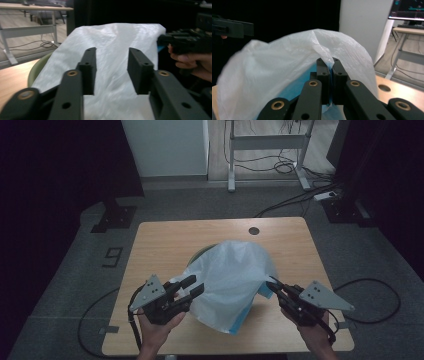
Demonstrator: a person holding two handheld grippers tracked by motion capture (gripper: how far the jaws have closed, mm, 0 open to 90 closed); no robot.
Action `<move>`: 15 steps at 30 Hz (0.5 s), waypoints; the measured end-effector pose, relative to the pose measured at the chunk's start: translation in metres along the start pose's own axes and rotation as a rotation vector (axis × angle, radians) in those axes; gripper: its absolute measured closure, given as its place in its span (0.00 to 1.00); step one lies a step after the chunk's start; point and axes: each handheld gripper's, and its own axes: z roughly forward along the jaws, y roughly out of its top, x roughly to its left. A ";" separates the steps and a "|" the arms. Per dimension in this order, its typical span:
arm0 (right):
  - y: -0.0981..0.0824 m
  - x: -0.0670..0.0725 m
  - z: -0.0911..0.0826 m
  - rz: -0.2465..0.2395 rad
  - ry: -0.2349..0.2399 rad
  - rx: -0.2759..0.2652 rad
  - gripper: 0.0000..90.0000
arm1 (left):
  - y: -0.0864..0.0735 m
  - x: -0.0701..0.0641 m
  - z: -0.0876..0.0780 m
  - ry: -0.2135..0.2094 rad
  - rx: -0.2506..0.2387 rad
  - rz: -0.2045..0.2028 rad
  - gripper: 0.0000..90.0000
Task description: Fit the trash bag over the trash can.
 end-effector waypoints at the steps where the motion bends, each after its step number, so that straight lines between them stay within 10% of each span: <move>1: 0.004 0.000 0.001 -0.005 0.004 0.000 0.95 | 0.003 -0.001 0.002 -0.004 0.006 0.006 0.62; 15: 0.022 0.015 0.027 -0.039 0.054 0.042 0.96 | 0.015 -0.009 0.048 -0.072 0.089 0.023 0.39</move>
